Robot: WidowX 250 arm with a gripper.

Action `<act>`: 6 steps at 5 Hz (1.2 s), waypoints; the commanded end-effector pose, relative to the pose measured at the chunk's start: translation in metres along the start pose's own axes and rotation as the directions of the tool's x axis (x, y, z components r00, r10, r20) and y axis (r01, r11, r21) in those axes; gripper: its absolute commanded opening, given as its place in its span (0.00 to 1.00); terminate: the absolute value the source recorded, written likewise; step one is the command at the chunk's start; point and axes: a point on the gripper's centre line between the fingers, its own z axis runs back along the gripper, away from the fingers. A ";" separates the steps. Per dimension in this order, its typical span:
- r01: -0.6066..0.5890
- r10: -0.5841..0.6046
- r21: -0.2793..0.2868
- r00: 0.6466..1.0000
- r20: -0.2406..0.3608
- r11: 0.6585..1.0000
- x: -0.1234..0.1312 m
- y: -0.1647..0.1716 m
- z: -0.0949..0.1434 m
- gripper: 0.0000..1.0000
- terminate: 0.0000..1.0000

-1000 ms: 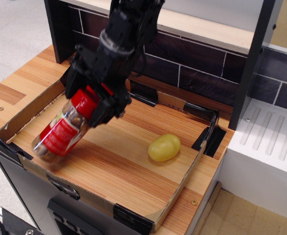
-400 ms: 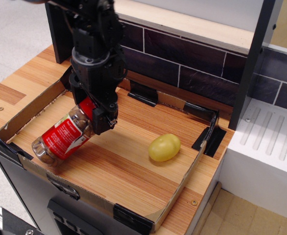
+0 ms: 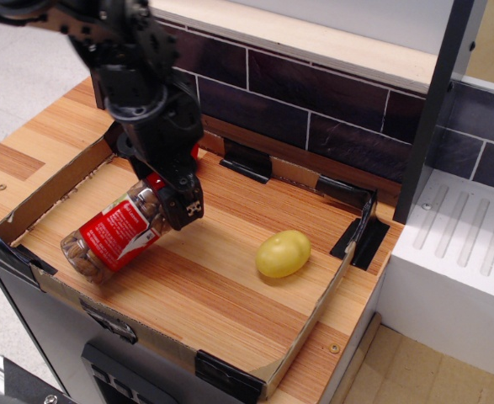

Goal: Topple basil bottle

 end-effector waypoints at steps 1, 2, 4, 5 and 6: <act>-0.112 0.113 0.027 0.993 -0.022 0.993 0.009 0.009 0.010 1.00 0.00; -0.136 0.138 0.031 0.987 -0.083 0.990 0.010 0.011 0.008 1.00 0.00; -0.154 0.156 0.023 0.985 -0.076 0.988 0.014 0.011 0.028 1.00 0.00; -0.156 0.156 -0.014 0.987 -0.042 0.988 0.017 0.008 0.049 1.00 0.00; -0.189 0.189 -0.031 0.982 -0.006 0.981 0.019 0.007 0.066 1.00 1.00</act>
